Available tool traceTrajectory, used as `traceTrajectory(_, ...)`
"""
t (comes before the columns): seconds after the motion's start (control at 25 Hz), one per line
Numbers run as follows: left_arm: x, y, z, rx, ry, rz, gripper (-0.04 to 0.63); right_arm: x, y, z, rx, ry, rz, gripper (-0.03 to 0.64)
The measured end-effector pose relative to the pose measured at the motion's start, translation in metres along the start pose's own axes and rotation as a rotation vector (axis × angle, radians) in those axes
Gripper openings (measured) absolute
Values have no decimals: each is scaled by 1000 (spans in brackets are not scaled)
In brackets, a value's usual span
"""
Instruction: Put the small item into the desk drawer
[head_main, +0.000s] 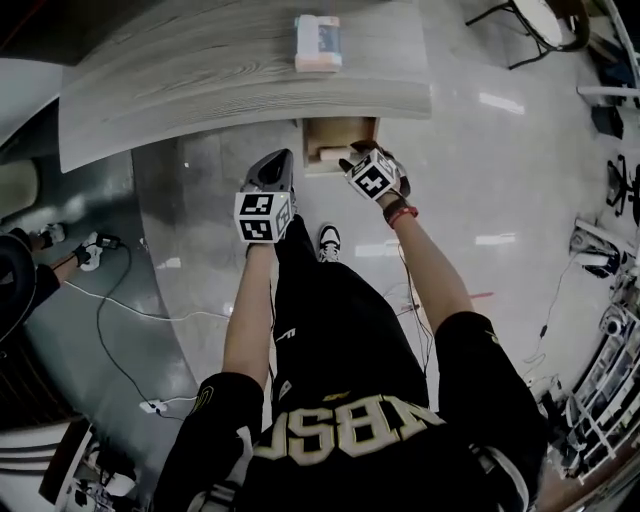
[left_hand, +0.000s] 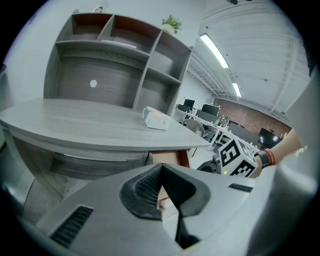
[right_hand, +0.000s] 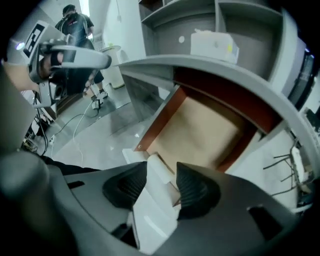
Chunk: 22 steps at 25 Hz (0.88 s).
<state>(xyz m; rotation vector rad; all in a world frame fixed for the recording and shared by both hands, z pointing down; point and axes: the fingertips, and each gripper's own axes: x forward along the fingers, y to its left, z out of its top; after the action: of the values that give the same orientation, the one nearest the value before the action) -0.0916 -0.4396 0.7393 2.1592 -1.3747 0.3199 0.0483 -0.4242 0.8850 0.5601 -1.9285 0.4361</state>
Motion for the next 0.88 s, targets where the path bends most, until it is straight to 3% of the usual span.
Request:
traceTrajectory(0.4,-43,-25,59,46,-83,29,12,-99,-10,23,240,-241,-84,187)
traceTrajectory(0.88,-99,-63,135,128,-201,67,12,-235,-21,70,364,-529,-217,161)
